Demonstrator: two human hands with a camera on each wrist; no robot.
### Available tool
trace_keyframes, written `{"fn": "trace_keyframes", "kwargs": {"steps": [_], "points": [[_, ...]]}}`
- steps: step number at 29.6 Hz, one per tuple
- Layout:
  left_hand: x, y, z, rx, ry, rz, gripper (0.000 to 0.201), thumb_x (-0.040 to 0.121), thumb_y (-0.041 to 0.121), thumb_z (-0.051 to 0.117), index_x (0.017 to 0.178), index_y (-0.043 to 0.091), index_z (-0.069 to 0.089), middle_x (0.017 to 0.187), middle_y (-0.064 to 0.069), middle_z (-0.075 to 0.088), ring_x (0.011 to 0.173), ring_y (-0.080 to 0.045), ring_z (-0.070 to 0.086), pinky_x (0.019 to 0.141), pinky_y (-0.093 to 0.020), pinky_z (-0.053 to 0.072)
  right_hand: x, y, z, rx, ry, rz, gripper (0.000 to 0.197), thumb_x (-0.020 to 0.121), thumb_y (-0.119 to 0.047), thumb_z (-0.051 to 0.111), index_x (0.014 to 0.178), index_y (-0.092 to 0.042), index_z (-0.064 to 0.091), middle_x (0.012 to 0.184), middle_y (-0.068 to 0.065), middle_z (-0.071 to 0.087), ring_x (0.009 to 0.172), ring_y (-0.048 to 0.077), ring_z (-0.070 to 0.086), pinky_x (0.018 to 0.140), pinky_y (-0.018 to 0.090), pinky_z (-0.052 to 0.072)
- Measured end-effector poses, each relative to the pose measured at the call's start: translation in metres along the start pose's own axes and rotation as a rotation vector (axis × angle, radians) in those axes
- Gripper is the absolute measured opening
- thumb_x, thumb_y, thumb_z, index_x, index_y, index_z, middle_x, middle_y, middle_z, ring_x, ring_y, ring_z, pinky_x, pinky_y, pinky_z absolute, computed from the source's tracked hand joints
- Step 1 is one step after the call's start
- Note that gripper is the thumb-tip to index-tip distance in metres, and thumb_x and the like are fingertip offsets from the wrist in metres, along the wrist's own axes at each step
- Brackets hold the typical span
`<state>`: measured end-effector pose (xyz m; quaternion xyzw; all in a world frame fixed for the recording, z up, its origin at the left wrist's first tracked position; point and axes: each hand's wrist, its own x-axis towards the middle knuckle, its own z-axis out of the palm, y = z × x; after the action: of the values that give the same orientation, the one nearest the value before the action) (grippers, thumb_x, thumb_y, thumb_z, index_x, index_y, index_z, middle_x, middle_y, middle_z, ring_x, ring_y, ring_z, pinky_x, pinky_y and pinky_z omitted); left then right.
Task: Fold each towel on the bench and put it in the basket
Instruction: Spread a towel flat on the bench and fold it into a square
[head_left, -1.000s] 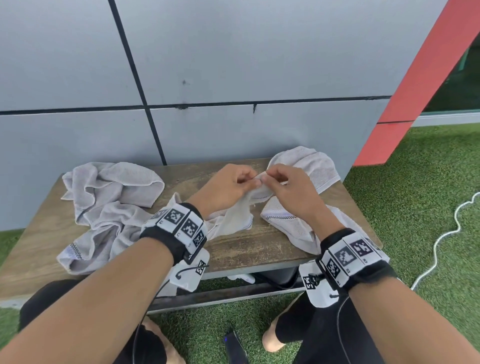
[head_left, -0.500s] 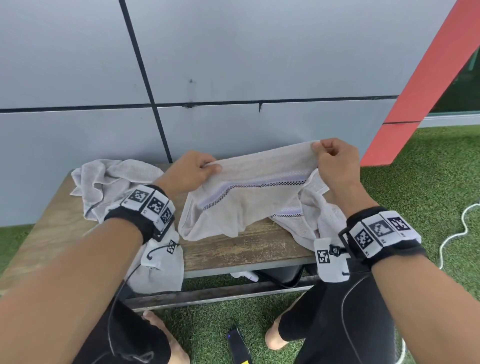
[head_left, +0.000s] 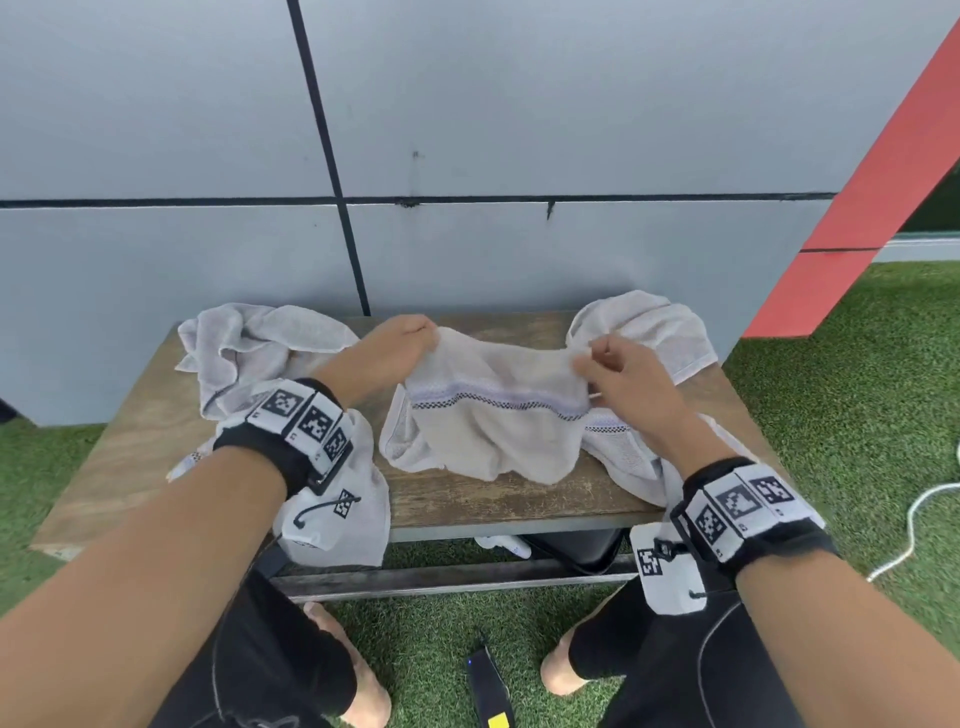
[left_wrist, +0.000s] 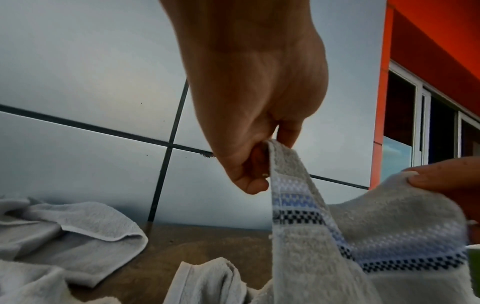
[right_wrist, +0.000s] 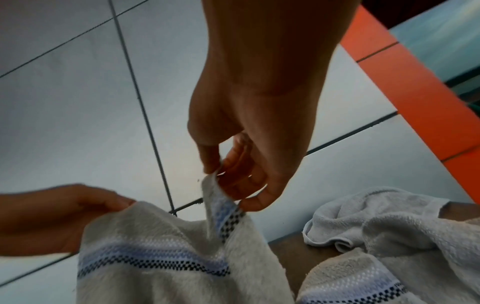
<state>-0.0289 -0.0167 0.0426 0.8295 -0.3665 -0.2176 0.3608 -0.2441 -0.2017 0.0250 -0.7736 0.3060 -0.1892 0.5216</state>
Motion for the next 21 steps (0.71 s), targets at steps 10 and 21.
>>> {"fn": "trace_keyframes", "kwargs": {"steps": [10, 21], "points": [[-0.009, -0.06, 0.012, 0.427, -0.319, -0.093, 0.04, 0.08, 0.026, 0.08, 0.055, 0.012, 0.052, 0.051, 0.005, 0.034, 0.05, -0.014, 0.028, 0.054, -0.028, 0.024, 0.003, 0.047, 0.022, -0.32, -0.206, 0.044, 0.019, 0.094, -0.026, 0.064, 0.087, -0.01, 0.073, 0.09, 0.016, 0.068, 0.078, 0.017, 0.055, 0.071, 0.034, 0.044], [-0.011, -0.09, 0.087, 0.333, -0.378, 0.015, 0.007, 0.078, 0.021, 0.07, 0.072, 0.022, 0.074, 0.08, 0.001, 0.069, 0.075, -0.017, 0.062, 0.071, -0.031, 0.05, 0.003, 0.063, 0.099, -0.45, -0.505, 0.04, 0.017, 0.089, -0.028, 0.062, 0.076, -0.022, 0.072, 0.072, -0.003, 0.063, 0.062, 0.008, 0.051, 0.062, 0.024, 0.04]]}}
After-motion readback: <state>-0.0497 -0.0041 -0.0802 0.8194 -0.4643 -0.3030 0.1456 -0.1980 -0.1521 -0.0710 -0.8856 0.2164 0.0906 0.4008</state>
